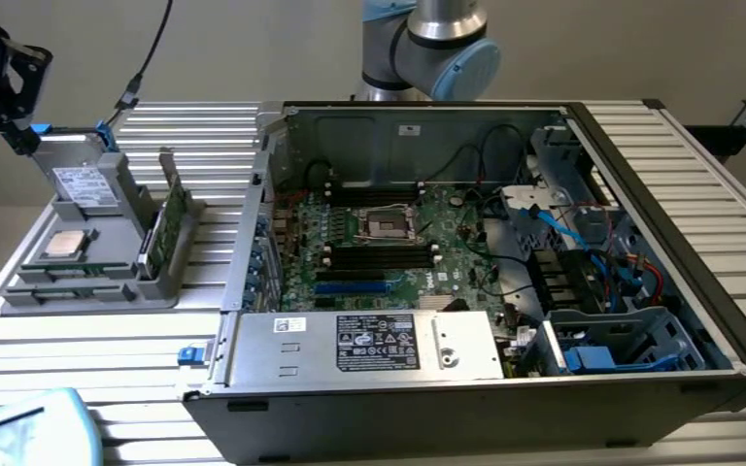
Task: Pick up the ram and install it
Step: 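Pick up the ram and move it above insertion slot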
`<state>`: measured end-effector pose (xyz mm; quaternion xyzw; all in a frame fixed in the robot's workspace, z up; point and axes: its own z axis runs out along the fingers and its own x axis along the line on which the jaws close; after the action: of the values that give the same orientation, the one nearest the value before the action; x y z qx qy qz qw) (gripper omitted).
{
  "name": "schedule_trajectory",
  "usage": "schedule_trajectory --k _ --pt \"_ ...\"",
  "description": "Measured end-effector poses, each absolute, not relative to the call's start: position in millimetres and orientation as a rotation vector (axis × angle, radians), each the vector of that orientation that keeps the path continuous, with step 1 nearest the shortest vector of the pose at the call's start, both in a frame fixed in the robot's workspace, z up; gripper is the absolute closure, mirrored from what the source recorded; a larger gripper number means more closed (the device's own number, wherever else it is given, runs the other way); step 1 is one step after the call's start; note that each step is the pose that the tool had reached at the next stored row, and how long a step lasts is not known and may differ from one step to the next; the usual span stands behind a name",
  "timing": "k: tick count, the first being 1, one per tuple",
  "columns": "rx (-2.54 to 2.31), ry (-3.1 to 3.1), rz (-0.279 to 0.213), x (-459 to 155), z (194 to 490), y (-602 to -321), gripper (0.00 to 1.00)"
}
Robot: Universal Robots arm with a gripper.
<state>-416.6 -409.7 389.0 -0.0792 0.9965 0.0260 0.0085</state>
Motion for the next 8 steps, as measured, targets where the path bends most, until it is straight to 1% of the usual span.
schedule_trajectory --k 8 --pt "-0.474 3.091 0.083 -416.6 388.5 -409.7 0.9"
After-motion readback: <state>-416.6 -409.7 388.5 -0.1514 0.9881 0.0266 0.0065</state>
